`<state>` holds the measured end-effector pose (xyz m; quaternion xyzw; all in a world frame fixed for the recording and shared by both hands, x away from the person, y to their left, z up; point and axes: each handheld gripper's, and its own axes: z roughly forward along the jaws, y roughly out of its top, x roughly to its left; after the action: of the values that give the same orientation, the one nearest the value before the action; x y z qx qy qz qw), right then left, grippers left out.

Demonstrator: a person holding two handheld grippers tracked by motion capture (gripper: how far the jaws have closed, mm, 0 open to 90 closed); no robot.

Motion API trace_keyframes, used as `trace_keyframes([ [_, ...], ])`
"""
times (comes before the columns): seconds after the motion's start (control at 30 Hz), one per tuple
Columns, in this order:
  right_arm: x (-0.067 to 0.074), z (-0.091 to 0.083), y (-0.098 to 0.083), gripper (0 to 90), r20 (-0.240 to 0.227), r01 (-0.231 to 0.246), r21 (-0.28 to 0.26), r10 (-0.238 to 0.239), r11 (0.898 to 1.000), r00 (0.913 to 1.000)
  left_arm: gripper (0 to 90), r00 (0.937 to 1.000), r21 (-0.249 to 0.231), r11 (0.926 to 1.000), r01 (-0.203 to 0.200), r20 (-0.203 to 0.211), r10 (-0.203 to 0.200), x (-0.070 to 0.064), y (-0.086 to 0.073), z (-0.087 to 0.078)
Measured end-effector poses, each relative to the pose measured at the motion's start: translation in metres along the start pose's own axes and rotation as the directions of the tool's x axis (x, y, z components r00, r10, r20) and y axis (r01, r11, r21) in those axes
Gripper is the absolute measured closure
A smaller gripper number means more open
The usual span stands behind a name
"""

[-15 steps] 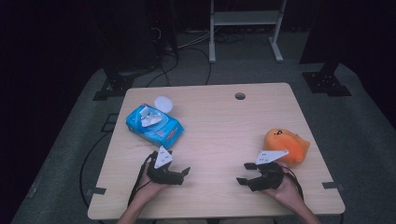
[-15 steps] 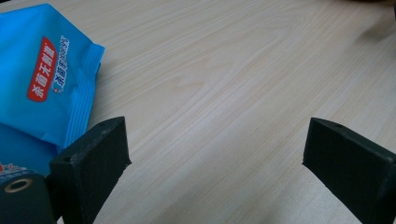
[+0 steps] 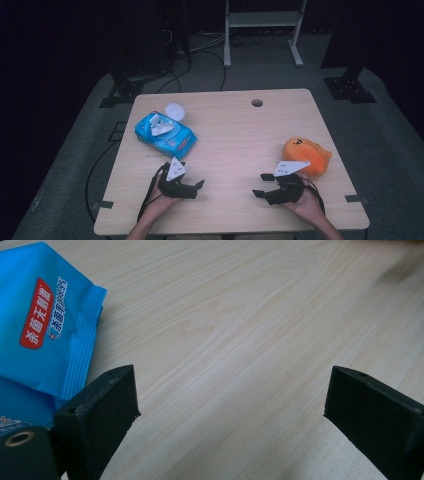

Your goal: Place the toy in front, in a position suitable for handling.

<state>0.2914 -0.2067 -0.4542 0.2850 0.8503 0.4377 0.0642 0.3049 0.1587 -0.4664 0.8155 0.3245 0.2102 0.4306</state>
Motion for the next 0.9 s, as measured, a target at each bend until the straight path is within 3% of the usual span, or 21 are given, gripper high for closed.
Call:
trace_keyframes([
  [0.47,0.002,-0.018,0.015,31.8,0.023,0.031,-0.068,-0.030,0.997,0.9993,6.0,1.0000,0.003,1.0000,-0.007,0.002,0.007,-0.002,0.000,0.000],
  [0.9,-0.007,-0.038,0.023,31.9,0.061,0.028,-0.113,-0.021,0.993,0.9979,6.1,1.0000,-0.001,1.0000,-0.004,0.001,0.004,-0.002,0.000,0.000],
])
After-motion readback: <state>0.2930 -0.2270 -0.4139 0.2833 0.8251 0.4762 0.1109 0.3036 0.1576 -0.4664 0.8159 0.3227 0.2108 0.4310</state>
